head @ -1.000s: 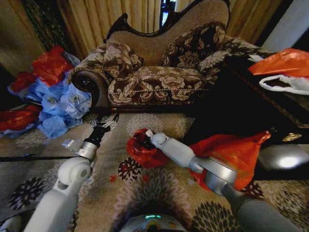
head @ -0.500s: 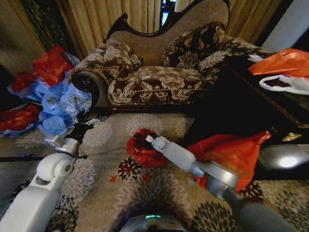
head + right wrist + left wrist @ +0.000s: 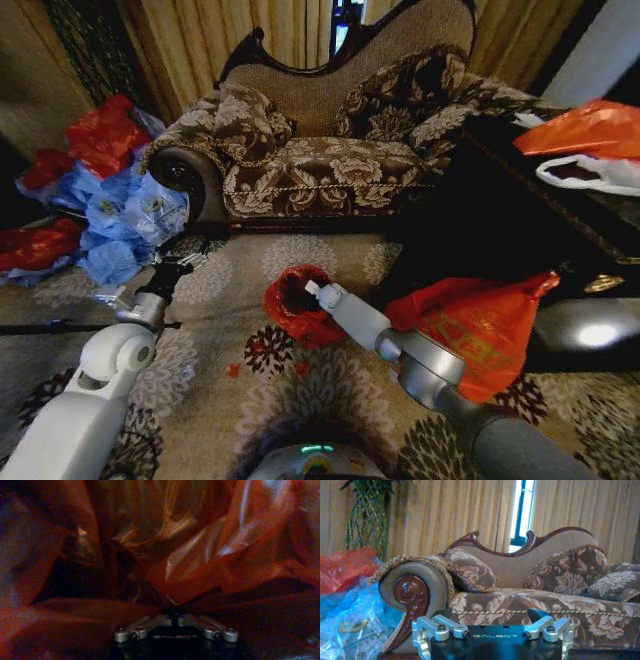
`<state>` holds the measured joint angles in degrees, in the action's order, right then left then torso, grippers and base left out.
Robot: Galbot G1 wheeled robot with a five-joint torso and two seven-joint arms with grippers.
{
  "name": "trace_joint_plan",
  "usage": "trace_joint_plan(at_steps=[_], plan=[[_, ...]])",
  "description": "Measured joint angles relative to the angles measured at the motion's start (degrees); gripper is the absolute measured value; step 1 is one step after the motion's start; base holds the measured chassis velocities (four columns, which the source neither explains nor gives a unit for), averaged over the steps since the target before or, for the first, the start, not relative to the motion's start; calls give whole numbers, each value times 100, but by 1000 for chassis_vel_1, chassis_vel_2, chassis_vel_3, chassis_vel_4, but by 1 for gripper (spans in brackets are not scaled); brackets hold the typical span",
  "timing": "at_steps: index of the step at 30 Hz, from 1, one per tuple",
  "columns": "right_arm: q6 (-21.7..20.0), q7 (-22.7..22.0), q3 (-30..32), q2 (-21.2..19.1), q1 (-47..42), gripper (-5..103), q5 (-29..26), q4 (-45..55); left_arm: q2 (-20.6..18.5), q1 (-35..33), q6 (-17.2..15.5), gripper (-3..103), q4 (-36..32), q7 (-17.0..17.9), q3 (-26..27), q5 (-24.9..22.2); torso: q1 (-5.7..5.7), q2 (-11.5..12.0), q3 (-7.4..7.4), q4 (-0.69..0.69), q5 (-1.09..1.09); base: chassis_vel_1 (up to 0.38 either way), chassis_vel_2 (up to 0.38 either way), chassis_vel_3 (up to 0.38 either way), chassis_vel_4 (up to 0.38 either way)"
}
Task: Place a garbage bag over the trash bin.
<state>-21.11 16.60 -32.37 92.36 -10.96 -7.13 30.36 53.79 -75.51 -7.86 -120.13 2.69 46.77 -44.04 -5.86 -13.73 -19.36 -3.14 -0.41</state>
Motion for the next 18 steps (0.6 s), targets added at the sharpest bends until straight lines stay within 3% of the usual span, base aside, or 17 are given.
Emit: trace_joint_plan(at_steps=[11, 18], plan=[[-63, 164, -83, -14, 163, 0, -5, -59, 50, -119, -62, 100, -106, 72, 163, -185, -3, 2, -3, 1, 1, 0, 0, 0, 0], [-51, -72, -41, -15, 18, 2, -256, -24, 85, -240, -62, 100, -152, 80, 275, -245, 0, 1, 1, 0, -1, 0, 0, 0, 0]])
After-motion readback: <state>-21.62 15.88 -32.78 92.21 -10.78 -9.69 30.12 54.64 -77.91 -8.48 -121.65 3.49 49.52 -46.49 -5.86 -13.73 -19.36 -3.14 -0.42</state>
